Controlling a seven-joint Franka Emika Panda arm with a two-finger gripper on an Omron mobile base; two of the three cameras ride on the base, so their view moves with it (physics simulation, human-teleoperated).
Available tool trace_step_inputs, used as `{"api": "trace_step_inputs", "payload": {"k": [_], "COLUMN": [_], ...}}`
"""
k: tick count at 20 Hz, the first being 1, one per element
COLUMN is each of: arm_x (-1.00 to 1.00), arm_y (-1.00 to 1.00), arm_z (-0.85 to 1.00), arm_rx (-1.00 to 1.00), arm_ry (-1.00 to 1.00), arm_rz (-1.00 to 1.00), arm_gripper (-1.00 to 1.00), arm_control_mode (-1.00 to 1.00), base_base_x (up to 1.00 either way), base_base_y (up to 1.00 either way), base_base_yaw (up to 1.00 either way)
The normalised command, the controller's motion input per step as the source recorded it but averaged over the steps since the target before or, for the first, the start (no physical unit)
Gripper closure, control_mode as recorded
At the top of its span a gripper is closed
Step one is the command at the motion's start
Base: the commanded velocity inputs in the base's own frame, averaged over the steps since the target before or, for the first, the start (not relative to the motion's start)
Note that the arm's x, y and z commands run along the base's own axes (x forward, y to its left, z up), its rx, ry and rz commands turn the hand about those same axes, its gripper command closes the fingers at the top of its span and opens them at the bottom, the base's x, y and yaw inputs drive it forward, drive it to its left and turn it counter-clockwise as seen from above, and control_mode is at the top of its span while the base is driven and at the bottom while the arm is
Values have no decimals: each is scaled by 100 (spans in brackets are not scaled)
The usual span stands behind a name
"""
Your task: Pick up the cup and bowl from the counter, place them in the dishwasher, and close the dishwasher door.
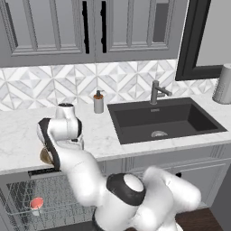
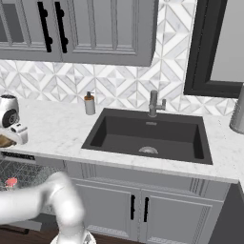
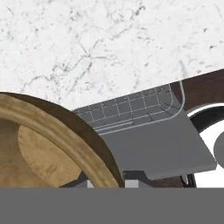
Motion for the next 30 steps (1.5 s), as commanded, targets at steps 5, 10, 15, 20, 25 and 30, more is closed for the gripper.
{"api": "trace_step_inputs", "payload": {"k": [5, 10, 15, 20, 25, 30], "arm_x": [-100, -100, -19, 7, 18, 51], "arm_y": [0, 0, 0, 0, 0, 0], "arm_z": [-32, -64, -37, -3, 0, -19], "arm_rx": [-12, -12, -5, 0, -1, -1], "arm_ry": [-18, -16, -2, 6, 25, 27], "arm_rz": [-10, -18, -25, -38, -18, 0], "arm_gripper": [100, 100, 100, 100, 100, 100], "arm_control_mode": [-100, -100, -100, -100, -100, -100], "base_base_x": [0, 0, 0, 0, 0, 0], "base_base_y": [0, 0, 0, 0, 0, 0], "base_base_yaw": [0, 0, 0, 0, 0, 0]}}
